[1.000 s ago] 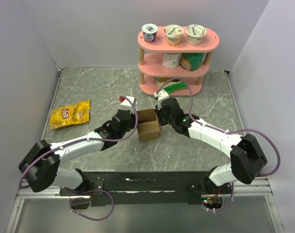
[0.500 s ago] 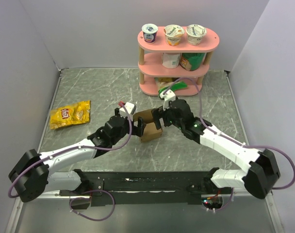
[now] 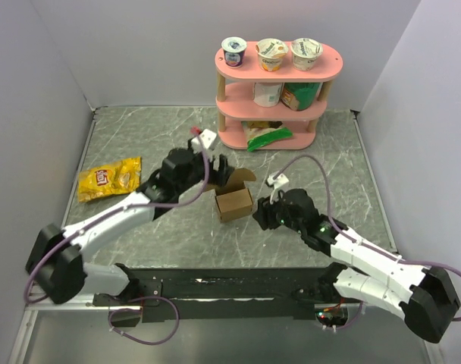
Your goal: Fold the paper box
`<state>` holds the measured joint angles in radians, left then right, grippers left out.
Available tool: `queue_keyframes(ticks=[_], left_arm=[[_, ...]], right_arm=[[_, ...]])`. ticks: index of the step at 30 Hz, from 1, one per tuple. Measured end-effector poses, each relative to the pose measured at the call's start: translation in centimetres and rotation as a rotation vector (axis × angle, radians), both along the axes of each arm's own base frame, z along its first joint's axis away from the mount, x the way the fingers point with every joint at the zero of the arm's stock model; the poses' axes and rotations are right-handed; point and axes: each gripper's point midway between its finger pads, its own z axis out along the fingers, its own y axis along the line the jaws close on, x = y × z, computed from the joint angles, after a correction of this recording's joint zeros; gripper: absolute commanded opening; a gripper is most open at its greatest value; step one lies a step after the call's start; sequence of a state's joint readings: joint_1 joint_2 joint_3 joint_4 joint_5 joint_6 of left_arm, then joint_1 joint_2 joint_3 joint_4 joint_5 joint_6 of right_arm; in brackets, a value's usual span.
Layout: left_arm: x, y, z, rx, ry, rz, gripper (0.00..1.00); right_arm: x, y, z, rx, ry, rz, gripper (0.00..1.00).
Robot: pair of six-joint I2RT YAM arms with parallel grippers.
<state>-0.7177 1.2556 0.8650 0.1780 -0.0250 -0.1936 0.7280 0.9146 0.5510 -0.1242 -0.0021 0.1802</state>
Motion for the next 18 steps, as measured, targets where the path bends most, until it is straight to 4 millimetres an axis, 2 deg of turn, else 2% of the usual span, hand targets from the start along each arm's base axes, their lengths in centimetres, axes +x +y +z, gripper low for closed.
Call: queue_keyframes(ticks=[2, 4, 9, 14, 18], left_arm=[[1.5, -1.2, 0.8, 0.018, -0.003, -0.029, 0.80], [2.6, -2.1, 0.4, 0.041, 0.011, -0.062, 0.79], [4.3, -3.6, -3.3, 0.112, 0.109, -0.122, 0.73], [3.6, -3.8, -6.9, 0.161, 0.224, -0.164, 0.67], [2.8, -3.9, -7.3, 0.135, 0.265, -0.188, 0.67]], right_arm=[[-1.2, 0.5, -1.6, 0.014, 0.047, 0.024, 0.53], [-2.1, 1.3, -2.7, 0.031, 0.079, 0.051, 0.52], [-2.1, 3.9, -3.1, 0.092, 0.097, 0.081, 0.52], [-0.7, 5.5, -3.2, 0.146, 0.084, 0.042, 0.52], [0.3, 6.2, -2.9, 0.174, 0.051, 0.010, 0.52]])
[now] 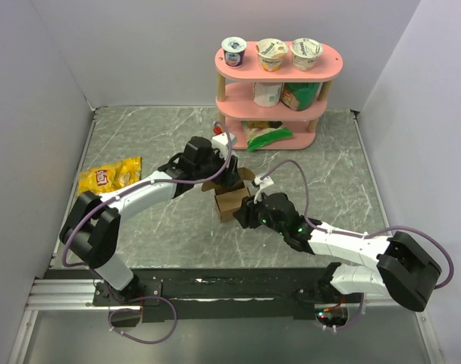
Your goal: Fold the paper box
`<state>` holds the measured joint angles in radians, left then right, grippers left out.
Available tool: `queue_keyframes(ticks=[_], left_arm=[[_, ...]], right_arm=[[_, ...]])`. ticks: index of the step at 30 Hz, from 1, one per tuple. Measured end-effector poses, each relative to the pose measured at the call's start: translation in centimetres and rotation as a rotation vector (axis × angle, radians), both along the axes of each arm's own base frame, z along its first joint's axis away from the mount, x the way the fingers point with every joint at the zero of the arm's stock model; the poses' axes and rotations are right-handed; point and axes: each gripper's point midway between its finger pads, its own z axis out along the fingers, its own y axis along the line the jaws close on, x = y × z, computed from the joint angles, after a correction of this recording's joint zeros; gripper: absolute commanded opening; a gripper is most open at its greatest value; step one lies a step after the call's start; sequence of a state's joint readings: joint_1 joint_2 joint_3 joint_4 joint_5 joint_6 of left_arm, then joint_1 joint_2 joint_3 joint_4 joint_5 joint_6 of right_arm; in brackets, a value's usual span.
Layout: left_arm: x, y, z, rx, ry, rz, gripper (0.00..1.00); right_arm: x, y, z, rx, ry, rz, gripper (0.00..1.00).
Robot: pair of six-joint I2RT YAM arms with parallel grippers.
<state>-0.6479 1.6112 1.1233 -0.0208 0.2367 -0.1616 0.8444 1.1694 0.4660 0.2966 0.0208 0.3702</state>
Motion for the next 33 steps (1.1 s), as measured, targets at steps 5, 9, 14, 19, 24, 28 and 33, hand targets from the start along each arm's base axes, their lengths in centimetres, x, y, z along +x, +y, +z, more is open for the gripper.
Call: queue_keyframes(ticks=[5, 9, 14, 19, 24, 28, 33], left_arm=[[-1.3, -0.1, -0.9, -0.047, 0.057, -0.026, 0.66], [-2.4, -0.3, -1.8, -0.071, 0.111, -0.048, 0.66], [-3.1, -0.7, -1.9, -0.110, 0.137, -0.067, 0.75], [-3.3, -0.8, -1.9, -0.112, 0.143, -0.073, 0.79], [-3.6, -0.7, -2.1, -0.072, 0.114, -0.068, 0.79], [-3.6, -0.6, -2.2, -0.030, 0.077, -0.025, 0.75], [-4.4, 0.6, -1.0, -0.020, -0.009, 0.057, 0.76]], right_arm=[[1.4, 0.2, 0.7, 0.025, -0.048, -0.064, 0.51], [2.5, -0.1, 0.9, 0.030, -0.089, -0.127, 0.50], [3.4, -0.1, 0.7, 0.030, -0.111, -0.170, 0.47], [4.0, 0.1, 0.6, 0.053, -0.114, -0.201, 0.44], [4.2, 0.1, 0.6, 0.068, -0.111, -0.232, 0.44], [4.6, 0.0, 0.7, 0.065, -0.110, -0.254, 0.40], [4.9, 0.2, 0.7, 0.065, -0.101, -0.271, 0.39]])
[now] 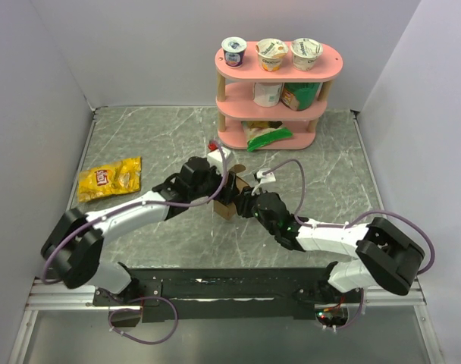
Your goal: Fold the paper box
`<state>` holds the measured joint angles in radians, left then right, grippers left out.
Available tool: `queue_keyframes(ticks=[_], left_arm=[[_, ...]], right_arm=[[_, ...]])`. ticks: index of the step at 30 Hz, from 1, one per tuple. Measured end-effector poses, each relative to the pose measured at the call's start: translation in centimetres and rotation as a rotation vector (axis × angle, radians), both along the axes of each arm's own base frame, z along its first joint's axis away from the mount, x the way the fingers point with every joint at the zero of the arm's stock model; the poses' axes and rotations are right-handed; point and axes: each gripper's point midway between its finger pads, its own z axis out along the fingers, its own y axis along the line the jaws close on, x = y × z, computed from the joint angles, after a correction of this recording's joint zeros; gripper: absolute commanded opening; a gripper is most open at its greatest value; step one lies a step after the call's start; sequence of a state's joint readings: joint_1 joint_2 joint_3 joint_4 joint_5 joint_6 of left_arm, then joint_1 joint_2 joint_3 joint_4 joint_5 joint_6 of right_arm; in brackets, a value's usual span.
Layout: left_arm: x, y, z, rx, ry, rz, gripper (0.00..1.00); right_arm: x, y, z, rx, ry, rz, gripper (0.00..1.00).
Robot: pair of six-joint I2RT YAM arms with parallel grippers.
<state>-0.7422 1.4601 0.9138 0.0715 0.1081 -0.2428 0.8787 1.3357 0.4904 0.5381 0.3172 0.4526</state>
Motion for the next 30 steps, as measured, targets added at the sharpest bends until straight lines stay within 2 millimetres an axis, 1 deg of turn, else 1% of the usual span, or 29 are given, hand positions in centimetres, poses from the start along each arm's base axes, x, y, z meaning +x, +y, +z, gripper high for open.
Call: queue_keyframes(ticks=[3, 5, 6, 7, 8, 9, 10, 14, 17, 23, 27, 29, 30], left_arm=[[-0.4, 0.4, 1.6, -0.015, -0.065, 0.044, 0.75], [-0.4, 0.6, 2.7, -0.028, -0.105, 0.072, 0.70], [-0.4, 0.6, 3.1, -0.035, -0.118, 0.081, 0.62], [-0.2, 0.6, 3.4, -0.040, -0.129, 0.090, 0.57], [-0.1, 0.7, 3.6, -0.041, -0.136, 0.096, 0.50], [0.0, 0.7, 3.5, -0.042, -0.134, 0.103, 0.39], [0.1, 0.8, 3.3, -0.036, -0.133, 0.109, 0.35], [0.4, 0.8, 2.3, -0.009, -0.127, 0.129, 0.29], [0.2, 0.4, 1.9, 0.000, -0.123, 0.124, 0.27], [0.1, -0.2, 0.6, 0.012, -0.100, 0.111, 0.27], [0.1, -0.3, 0.6, 0.001, -0.092, 0.118, 0.34], [0.2, -0.2, 0.6, -0.002, -0.092, 0.125, 0.39], [0.3, -0.2, 0.6, -0.001, -0.094, 0.129, 0.44]], right_arm=[[0.1, 0.0, -0.1, 0.002, 0.005, -0.005, 0.38], [0.1, 0.1, -0.1, 0.006, 0.007, -0.006, 0.38], [0.1, 0.1, -0.1, 0.005, 0.008, -0.006, 0.38], [0.1, 0.2, -0.1, 0.006, 0.008, -0.006, 0.38], [0.2, 0.2, -0.1, 0.007, 0.008, -0.006, 0.38], [0.3, 0.3, -0.1, 0.006, 0.009, -0.007, 0.38], [0.3, 0.4, -0.1, 0.006, 0.010, -0.007, 0.38], [0.6, 0.7, -0.1, 0.006, 0.012, -0.007, 0.38], [0.6, 0.7, -0.1, 0.006, 0.013, -0.005, 0.38], [0.5, 0.8, -0.1, 0.011, 0.016, -0.006, 0.38], [0.5, 0.8, -0.1, 0.011, 0.016, -0.006, 0.41], [0.5, 0.7, -0.1, 0.010, 0.015, -0.007, 0.56], [0.5, 0.7, 0.0, 0.007, 0.014, -0.006, 0.72]])
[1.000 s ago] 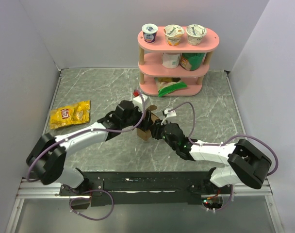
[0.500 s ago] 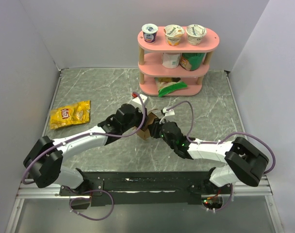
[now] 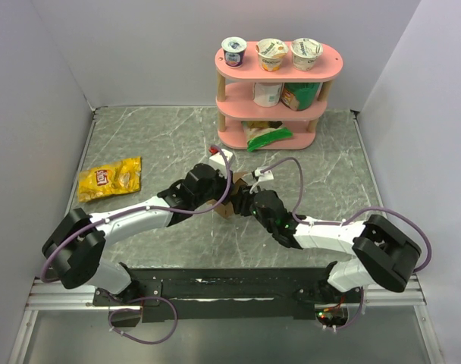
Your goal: Fold the paper box
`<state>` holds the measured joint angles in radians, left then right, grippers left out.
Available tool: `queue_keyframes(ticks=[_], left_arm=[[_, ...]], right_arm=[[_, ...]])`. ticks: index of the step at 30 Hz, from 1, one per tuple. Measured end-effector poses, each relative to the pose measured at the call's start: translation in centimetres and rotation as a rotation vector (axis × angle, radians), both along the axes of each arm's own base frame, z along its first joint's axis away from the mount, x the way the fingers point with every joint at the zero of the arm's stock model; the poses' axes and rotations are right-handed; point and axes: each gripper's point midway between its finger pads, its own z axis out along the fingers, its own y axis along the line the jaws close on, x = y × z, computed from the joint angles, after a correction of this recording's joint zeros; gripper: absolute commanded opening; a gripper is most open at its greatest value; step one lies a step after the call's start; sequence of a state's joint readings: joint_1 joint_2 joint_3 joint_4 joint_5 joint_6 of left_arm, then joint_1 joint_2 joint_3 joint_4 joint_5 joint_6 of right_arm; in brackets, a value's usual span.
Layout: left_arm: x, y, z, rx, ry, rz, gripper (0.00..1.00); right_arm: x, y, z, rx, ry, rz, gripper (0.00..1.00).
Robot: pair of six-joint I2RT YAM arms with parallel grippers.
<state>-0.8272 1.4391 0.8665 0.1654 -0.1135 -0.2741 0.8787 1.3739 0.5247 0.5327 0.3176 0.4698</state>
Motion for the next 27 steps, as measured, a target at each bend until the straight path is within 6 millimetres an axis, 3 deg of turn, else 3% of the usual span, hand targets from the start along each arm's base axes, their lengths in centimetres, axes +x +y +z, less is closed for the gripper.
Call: queue_keyframes(ticks=[3, 8, 12, 16, 19, 23, 27], left_arm=[[0.2, 0.3, 0.0, 0.016, -0.008, 0.011, 0.49], [1.0, 0.5, 1.1, 0.035, -0.039, 0.016, 0.57], [1.5, 0.9, 1.4, 0.039, -0.048, 0.025, 0.75], [2.1, 1.5, 1.6, 0.048, -0.051, 0.042, 0.91], [2.8, 2.4, 2.5, 0.052, -0.057, 0.075, 0.91], [3.6, 4.4, 4.4, 0.022, -0.064, 0.137, 0.85], [2.9, 6.8, 6.2, -0.032, -0.047, 0.186, 0.80]], right_arm=[[-0.5, -0.6, 0.0, -0.034, -0.012, 0.016, 0.98], [-2.3, -2.6, 2.7, -0.060, -0.106, 0.075, 1.00], [-3.2, -4.3, 6.6, -0.054, -0.212, 0.134, 0.98], [-0.9, -7.0, 8.9, -0.079, -0.256, 0.153, 0.91], [1.4, -7.8, 9.3, -0.123, -0.233, 0.209, 0.87], [4.3, -6.0, 9.8, -0.166, -0.206, 0.351, 0.82], [6.1, -4.1, 9.0, -0.199, -0.194, 0.493, 0.78]])
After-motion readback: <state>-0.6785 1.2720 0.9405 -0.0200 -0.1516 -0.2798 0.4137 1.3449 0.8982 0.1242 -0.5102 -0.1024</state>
